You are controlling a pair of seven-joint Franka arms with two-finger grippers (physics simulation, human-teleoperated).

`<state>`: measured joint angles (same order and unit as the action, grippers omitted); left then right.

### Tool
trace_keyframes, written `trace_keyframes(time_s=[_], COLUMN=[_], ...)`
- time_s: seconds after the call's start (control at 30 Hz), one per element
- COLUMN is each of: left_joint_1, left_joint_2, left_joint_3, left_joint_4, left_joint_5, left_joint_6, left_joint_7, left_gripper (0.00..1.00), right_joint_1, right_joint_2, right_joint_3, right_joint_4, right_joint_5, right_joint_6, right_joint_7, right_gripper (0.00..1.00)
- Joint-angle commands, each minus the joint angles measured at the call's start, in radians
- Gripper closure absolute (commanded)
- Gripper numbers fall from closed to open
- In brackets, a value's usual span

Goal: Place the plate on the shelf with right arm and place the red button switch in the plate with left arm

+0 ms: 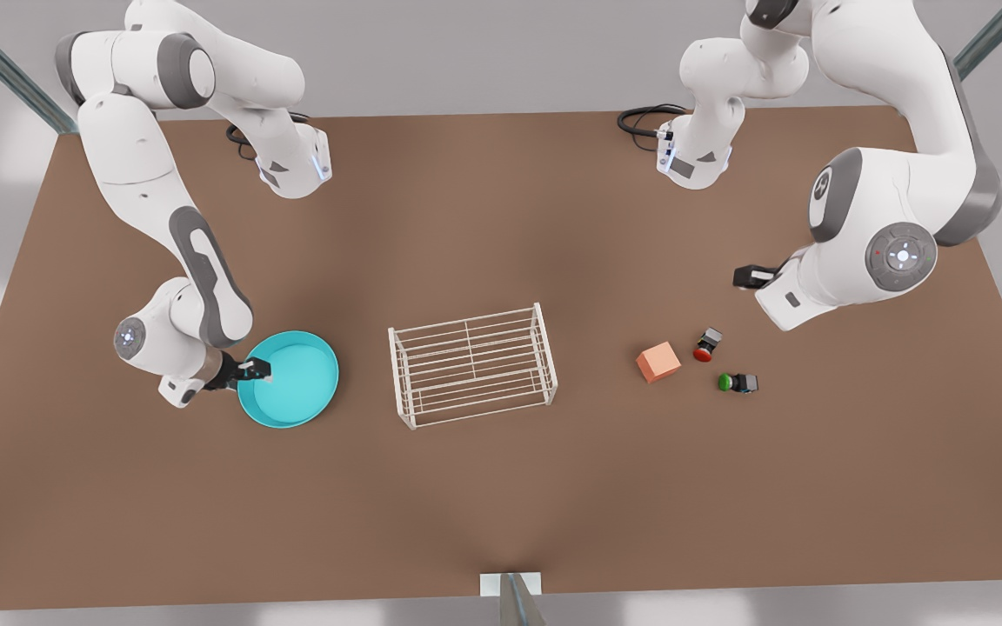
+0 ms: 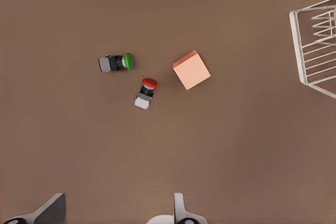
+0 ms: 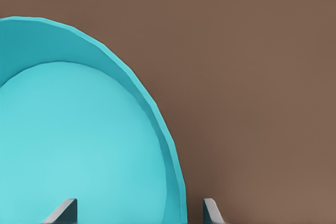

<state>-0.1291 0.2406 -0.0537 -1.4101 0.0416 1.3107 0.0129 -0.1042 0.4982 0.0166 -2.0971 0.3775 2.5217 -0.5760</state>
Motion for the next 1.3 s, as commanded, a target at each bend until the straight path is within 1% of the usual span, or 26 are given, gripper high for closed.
trace_keyframes(time_s=[0.0, 0.03, 0.07, 0.1, 0.27, 0.33, 0.37, 0.43, 0.67, 0.87, 0.9, 1.0, 1.03, 1.13, 1.23, 1.27], left_joint_1=[0.002, 0.017, 0.013, 0.008, 0.016, 0.016, 0.017, 0.016, 0.011, 0.011, 0.009, 0.011, 0.009, 0.011, 0.016, 0.019], left_joint_2=[-0.001, 0.009, 0.006, 0.009, 0.009, 0.008, 0.008, 0.006, 0.005, 0.003, 0.005, 0.048, 0.086, 0.163, 0.212, 0.209], left_joint_3=[0.0, 0.002, 0.0, -0.002, 0.0, 0.0, 0.0, 0.0, -0.002, -0.002, -0.015, -0.028, -0.029, -0.045, -0.046, -0.046], left_joint_4=[0.0, 0.0, 0.003, 0.003, 0.007, 0.005, 0.005, 0.002, 0.002, 0.002, 0.002, 0.0, 0.0, 0.002, -0.007, -0.018], left_joint_5=[0.001, 0.012, 0.018, 0.02, 0.017, 0.017, 0.015, 0.015, 0.017, 0.017, 0.017, 0.014, 0.014, 0.032, 0.034, 0.032], left_joint_6=[0.012, 0.016, 0.016, 0.015, 0.01, 0.005, -0.001, -0.004, -0.004, -0.004, 0.007, 0.113, 0.159, 0.281, 0.295, 0.298], left_joint_7=[0.002, 0.002, 0.002, 0.002, 0.002, 0.002, 0.002, 0.001, 0.001, 0.001, 0.001, 0.01, 0.084, 0.119, 0.131, 0.139], left_gripper=[0.0, 0.0, 0.0, 0.0, 0.0, 0.0, 0.0, 0.0, 0.0, 0.0, 0.0, 0.0, 0.0, 0.0, 0.0, 0.0], right_joint_1=[0.0, 0.0, 0.0, -0.002, -0.006, -0.005, -0.003, -0.003, -0.008, -0.005, -0.003, 0.0, 0.001, 0.037, 0.052, 0.054], right_joint_2=[0.0, 0.005, 0.005, 0.01, 0.014, 0.014, 0.014, 0.013, -0.026, -0.092, -0.096, -0.095, -0.092, -0.086, -0.084, -0.082], right_joint_3=[0.0, 0.0, 0.0, -0.001, 0.0, 0.0, 0.0, 0.0, 0.0, 0.011, 0.014, 0.054, 0.074, 0.109, 0.16, 0.172], right_joint_4=[0.0, 0.0, 0.0, 0.0, 0.002, 0.002, 0.002, 0.005, 0.025, 0.131, 0.187, 0.282, 0.318, 0.4, 0.46, 0.488], right_joint_5=[0.011, 0.011, 0.011, 0.011, 0.011, 0.011, 0.011, 0.011, 0.011, 0.049, 0.086, 0.127, 0.142, 0.149, 0.149, 0.15], right_joint_6=[0.014, 0.012, 0.012, 0.012, 0.009, 0.008, 0.008, 0.003, -0.049, -0.238, -0.308, -0.399, -0.432, -0.511, -0.557, -0.584], right_joint_7=[-0.09, -0.091, -0.093, -0.093, -0.114, -0.114, -0.114, -0.117, -0.119, -0.14, -0.154, -0.145, -0.125, 0.014, 0.145, 0.185], right_gripper=[0.19, 0.28, 0.33, 0.35, 0.59, 0.59, 0.62, 0.79, 0.79, 0.79, 0.79, 0.79, 0.79, 0.79, 0.79, 0.79])
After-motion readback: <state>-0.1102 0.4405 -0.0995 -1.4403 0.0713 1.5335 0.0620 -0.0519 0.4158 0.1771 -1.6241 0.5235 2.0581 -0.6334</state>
